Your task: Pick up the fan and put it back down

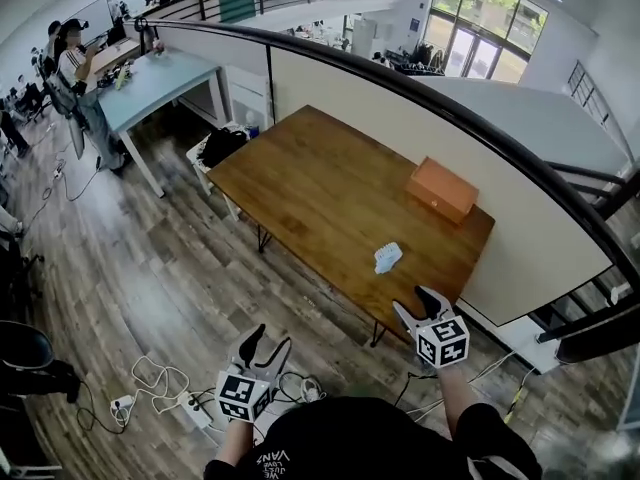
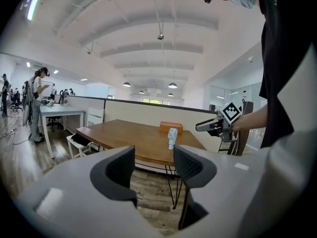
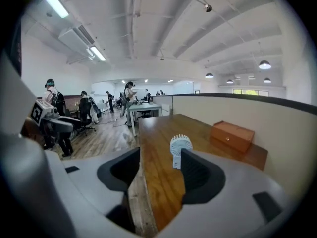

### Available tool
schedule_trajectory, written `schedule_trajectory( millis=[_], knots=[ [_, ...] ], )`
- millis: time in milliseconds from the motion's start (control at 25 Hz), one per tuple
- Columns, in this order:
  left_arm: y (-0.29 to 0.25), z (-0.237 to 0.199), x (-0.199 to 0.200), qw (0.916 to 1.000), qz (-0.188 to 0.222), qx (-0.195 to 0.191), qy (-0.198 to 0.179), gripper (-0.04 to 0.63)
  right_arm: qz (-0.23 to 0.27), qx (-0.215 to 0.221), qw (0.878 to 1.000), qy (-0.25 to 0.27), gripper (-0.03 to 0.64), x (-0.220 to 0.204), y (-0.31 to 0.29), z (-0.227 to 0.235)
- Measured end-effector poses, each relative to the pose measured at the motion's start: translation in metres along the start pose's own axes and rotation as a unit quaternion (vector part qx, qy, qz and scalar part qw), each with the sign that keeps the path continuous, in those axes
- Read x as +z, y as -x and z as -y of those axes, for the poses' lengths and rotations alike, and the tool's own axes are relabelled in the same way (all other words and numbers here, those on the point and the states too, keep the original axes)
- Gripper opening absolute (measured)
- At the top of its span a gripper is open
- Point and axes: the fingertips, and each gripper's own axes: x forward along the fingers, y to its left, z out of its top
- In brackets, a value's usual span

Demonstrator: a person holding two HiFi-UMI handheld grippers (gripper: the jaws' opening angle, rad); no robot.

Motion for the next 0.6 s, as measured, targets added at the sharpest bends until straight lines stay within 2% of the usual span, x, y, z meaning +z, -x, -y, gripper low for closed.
schedule_trajectory(
  millis=[200, 320, 480, 600],
  knots=[
    [-0.019, -0.021, 0.007, 0.9998, -0.004, -0.018, -0.001, 0.230, -0.037, 0.008, 0.998, 0.058, 0.242, 0.012, -0.025, 0.013],
    [-0.036, -0.024, 0.011, 0.9995, -0.014, -0.028, 0.007, 0.230, -0.067, 0.024, 0.991, 0.110, 0.250, 0.013, -0.041, 0.022],
    [-0.064, -0.032, 0.014, 0.9992, -0.014, -0.036, 0.007, 0.230, -0.107, 0.067, 0.973, 0.195, 0.266, 0.013, -0.069, 0.030],
    [-0.086, -0.038, 0.023, 0.9991, -0.018, -0.038, 0.007, 0.230, -0.130, 0.115, 0.949, 0.265, 0.275, 0.011, -0.088, 0.035]
  ],
)
